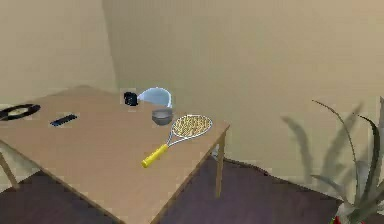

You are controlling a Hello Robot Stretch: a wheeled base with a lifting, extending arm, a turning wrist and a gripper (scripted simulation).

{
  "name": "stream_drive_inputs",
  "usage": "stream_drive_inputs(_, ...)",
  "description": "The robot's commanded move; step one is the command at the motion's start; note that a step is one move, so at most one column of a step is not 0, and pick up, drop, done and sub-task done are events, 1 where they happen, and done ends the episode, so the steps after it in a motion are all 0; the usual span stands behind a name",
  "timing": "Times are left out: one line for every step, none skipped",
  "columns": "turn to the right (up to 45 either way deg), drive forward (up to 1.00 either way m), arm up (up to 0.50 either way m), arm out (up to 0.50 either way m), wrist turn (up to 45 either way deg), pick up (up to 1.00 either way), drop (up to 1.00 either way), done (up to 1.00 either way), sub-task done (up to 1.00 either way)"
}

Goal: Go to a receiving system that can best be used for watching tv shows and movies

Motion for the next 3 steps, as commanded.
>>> stream_drive_inputs(45.0, 0.0, 0.0, 0.0, 0.0, 0.0, 0.0, 0.0, 0.0)
stream_drive_inputs(45.0, 0.0, 0.0, 0.0, 0.0, 0.0, 0.0, 0.0, 0.0)
stream_drive_inputs(45.0, 0.0, 0.0, 0.0, 0.0, 0.0, 0.0, 0.0, 0.0)
